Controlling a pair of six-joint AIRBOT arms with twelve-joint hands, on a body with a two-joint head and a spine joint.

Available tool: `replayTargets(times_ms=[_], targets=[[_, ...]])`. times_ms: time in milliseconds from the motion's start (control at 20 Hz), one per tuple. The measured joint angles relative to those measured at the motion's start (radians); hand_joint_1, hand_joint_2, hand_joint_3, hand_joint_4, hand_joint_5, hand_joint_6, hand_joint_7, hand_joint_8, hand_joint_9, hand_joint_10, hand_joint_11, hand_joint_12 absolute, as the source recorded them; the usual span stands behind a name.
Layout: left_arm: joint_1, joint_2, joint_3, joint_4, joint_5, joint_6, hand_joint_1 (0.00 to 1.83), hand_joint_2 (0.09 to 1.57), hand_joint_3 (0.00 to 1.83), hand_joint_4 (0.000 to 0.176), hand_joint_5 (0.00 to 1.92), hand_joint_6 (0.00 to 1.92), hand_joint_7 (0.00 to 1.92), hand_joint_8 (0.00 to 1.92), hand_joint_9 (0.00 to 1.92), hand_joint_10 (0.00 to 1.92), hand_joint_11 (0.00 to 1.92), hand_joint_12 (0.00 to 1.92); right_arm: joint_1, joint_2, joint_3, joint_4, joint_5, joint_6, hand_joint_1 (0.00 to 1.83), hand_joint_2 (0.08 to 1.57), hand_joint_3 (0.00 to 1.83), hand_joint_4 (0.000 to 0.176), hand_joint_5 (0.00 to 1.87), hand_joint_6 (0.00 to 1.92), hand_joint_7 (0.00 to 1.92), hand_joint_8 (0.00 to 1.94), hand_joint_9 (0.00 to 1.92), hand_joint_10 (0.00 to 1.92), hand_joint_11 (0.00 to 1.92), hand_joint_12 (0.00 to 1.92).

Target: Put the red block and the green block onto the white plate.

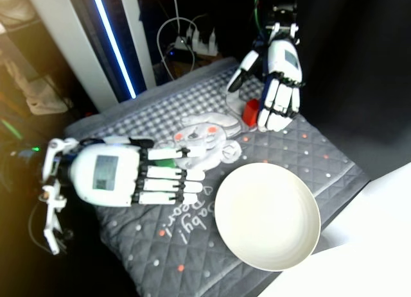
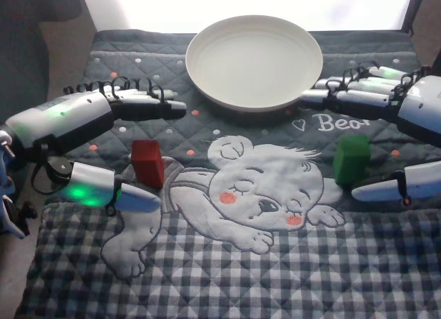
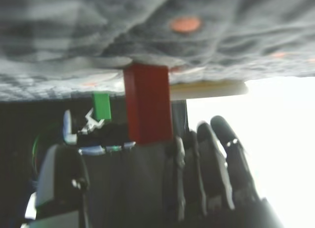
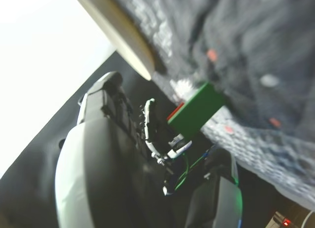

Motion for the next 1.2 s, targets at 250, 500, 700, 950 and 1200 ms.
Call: replayTargets(times_ms=[250, 500, 700, 950, 1200], targets=[[0.000, -0.001, 0.006, 0.000, 0.026, 0.000, 0.86, 0.93, 0.00, 0.000, 0.52, 0.00, 0.48, 0.00, 0.46, 0.00, 0.10, 0.85, 0.000, -0.019, 0.008, 0.000, -0.009, 0.000, 1.10, 1.04, 0.00, 0.006, 0.63, 0.00, 0.75, 0.01, 0.76, 0.02, 0.48, 0.81], [0.000, -0.011, 0.015, -0.012, 0.027, 0.000, 0.85, 0.99, 0.00, 0.000, 0.74, 0.00, 0.76, 0.01, 0.71, 0.02, 0.28, 0.92, 0.000, -0.020, 0.010, 0.003, -0.015, 0.000, 1.31, 1.07, 0.01, 0.000, 0.75, 0.00, 1.02, 0.73, 1.04, 0.03, 0.54, 1.12], [0.000, -0.017, 0.015, -0.017, 0.026, 0.000, 1.14, 1.04, 0.00, 0.000, 1.12, 0.53, 1.17, 0.08, 1.09, 0.20, 0.53, 1.38, 0.000, -0.028, 0.010, 0.008, -0.010, 0.003, 1.36, 1.08, 0.00, 0.000, 0.84, 0.01, 1.03, 0.93, 1.19, 0.08, 0.64, 1.30], [-0.007, -0.033, 0.021, -0.023, 0.021, 0.001, 1.21, 1.06, 0.00, 0.000, 1.16, 0.62, 0.94, 1.28, 0.83, 1.42, 0.64, 1.76, 0.004, -0.032, 0.012, 0.016, -0.006, 0.002, 1.27, 1.08, 0.00, 0.000, 1.02, 0.77, 1.13, 0.87, 1.17, 0.36, 0.64, 1.38], [-0.091, -0.079, 0.079, -0.024, 0.019, 0.015, 1.26, 1.13, 0.00, 0.000, 1.08, 0.52, 0.89, 1.41, 0.82, 1.53, 0.63, 1.80, 0.004, -0.034, 0.029, 0.036, -0.005, 0.004, 1.25, 1.07, 0.00, 0.000, 1.14, 0.62, 1.05, 0.96, 0.90, 0.76, 0.43, 1.47]])
